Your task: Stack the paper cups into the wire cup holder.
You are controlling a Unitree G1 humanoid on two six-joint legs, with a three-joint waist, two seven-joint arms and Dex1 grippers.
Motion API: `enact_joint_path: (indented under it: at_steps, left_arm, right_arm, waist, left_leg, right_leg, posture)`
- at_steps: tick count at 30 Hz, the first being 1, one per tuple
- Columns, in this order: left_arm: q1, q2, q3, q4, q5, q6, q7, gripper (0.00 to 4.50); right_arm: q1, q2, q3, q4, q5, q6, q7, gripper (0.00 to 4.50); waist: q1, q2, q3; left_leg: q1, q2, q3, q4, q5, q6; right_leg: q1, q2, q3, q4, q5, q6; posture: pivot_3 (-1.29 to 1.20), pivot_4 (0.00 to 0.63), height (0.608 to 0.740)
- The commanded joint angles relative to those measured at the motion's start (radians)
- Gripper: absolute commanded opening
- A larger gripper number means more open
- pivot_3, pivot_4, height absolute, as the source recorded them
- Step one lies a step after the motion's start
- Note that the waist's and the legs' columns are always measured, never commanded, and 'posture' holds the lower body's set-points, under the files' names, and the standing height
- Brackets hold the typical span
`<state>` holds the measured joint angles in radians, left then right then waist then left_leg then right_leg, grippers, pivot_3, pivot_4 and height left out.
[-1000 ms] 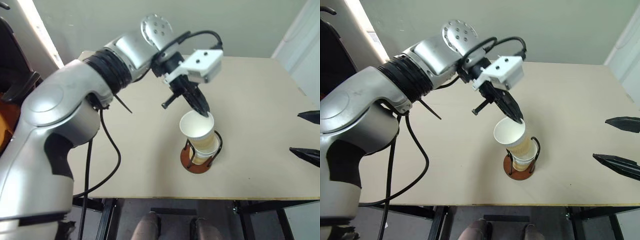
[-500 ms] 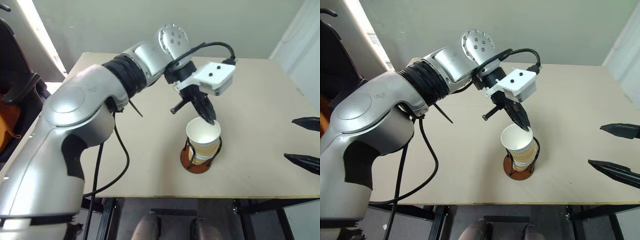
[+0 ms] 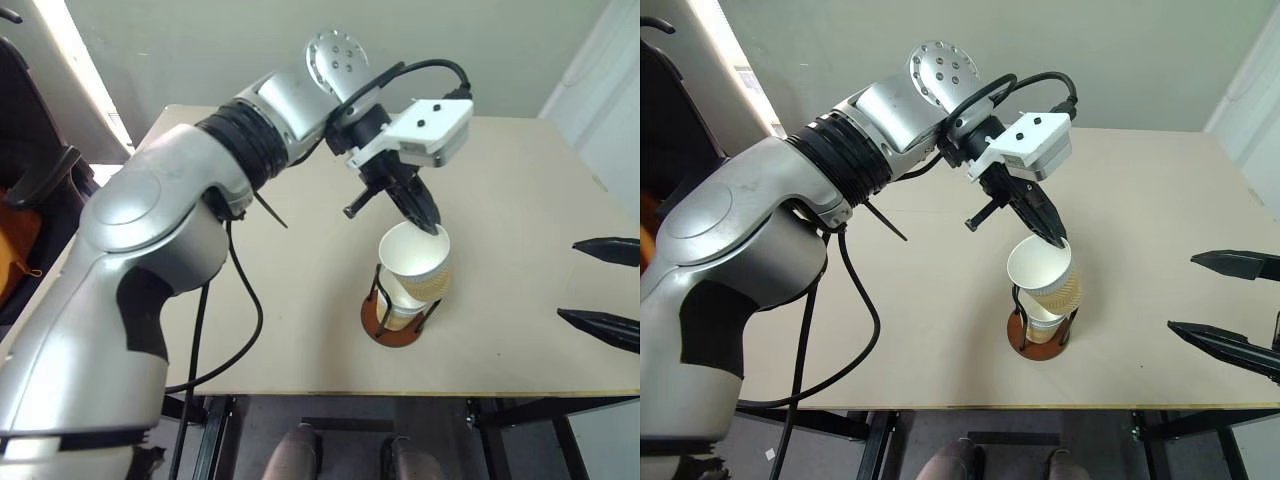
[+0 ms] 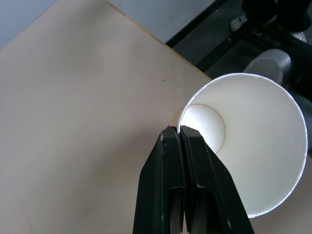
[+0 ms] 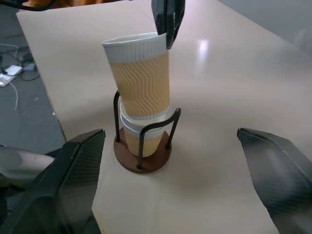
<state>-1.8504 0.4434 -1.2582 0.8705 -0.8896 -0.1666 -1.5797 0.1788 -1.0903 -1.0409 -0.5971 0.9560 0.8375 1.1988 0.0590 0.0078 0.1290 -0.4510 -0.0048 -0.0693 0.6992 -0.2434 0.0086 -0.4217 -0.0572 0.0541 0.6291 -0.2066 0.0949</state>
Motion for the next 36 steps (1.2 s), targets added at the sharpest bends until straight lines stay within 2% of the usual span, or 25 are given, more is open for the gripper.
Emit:
enact_joint_path:
  at_steps: [1,13,17,22,26,29,32,36]
  left_arm:
    - [-0.016,-0.012,-0.003,0.026,0.04,-0.035,-0.035,0.01]
    - [0.017,-0.059,-0.032,0.074,0.138,-0.099,-0.035,0.01]
    - [0.024,-0.07,-0.024,0.089,0.163,-0.11,-0.035,0.92]
    - [0.03,-0.078,-0.003,0.109,0.187,-0.115,-0.035,2.7]
    - [0.059,-0.081,0.081,0.168,0.258,-0.134,-0.035,4.12]
    - [0.09,-0.05,0.192,0.197,0.293,-0.11,-0.035,4.12]
    - [0.14,0.027,0.351,0.228,0.34,-0.074,-0.035,4.12]
    - [0.27,0.224,0.556,0.157,0.401,0.031,-0.032,4.12]
  right_arm:
    - [-0.006,-0.007,-0.007,-0.007,-0.002,-0.018,-0.01,4.5]
    - [0.011,0.005,-0.02,-0.037,0.012,-0.009,-0.035,4.5]
    - [0.01,0.003,-0.021,-0.046,0.022,-0.004,-0.041,4.5]
    - [-0.004,-0.009,0.004,-0.035,0.028,-0.01,-0.044,4.5]
    - [-0.071,-0.037,0.112,0.014,0.013,-0.053,-0.041,4.5]
    - [-0.143,-0.063,0.215,0.07,-0.01,-0.093,-0.031,4.5]
    - [-0.223,-0.089,0.338,0.142,-0.052,-0.149,-0.003,4.5]
    - [-0.339,-0.115,0.475,0.232,-0.092,-0.2,0.045,4.5]
  waist:
    - [0.0,0.0,0.0]
    - [0.0,0.0,0.0]
    - [0.0,0.0,0.0]
    - [0.0,0.0,0.0]
    - [0.0,0.001,0.0]
    - [-0.001,0.001,0.0]
    - [-0.007,0.003,-0.001]
    - [-0.026,0.008,-0.003]
  left_leg:
    - [0.0,0.0,0.0,0.0,0.0,0.0]
    - [0.0,0.0,0.0,0.0,0.0,0.0]
    - [0.0,0.0,0.0,0.0,0.0,0.0]
    - [0.0,0.0,0.001,0.0,0.0,0.0]
    - [0.001,0.0,0.001,0.0,0.0,0.0]
    - [0.001,0.0,0.001,0.001,0.001,0.0]
    - [0.001,0.0,0.001,0.0,0.001,0.0]
    - [0.0,0.0,0.002,-0.001,0.001,0.0]
  right_leg:
    - [0.0,0.0,0.0,0.0,0.0,0.0]
    - [0.0,0.0,0.0,0.0,0.0,0.0]
    - [0.0,0.0,0.0,0.0,0.0,0.001]
    - [0.0,0.0,0.001,0.0,0.0,0.001]
    - [0.0,0.0,0.001,0.0,0.001,0.001]
    - [0.0,0.001,0.001,0.0,0.001,0.002]
    - [-0.001,0.001,0.002,0.0,0.001,0.003]
    - [-0.003,0.002,0.003,0.0,0.0,0.003]
  posture:
    - [0.0,0.15,0.74]
    - [0.0,0.15,0.74]
    - [0.0,0.15,0.74]
    - [0.0,0.15,0.74]
    - [0.0,0.15,0.74]
    - [0.0,0.15,0.74]
    - [0.0,0.15,0.74]
    - [0.0,0.15,0.74]
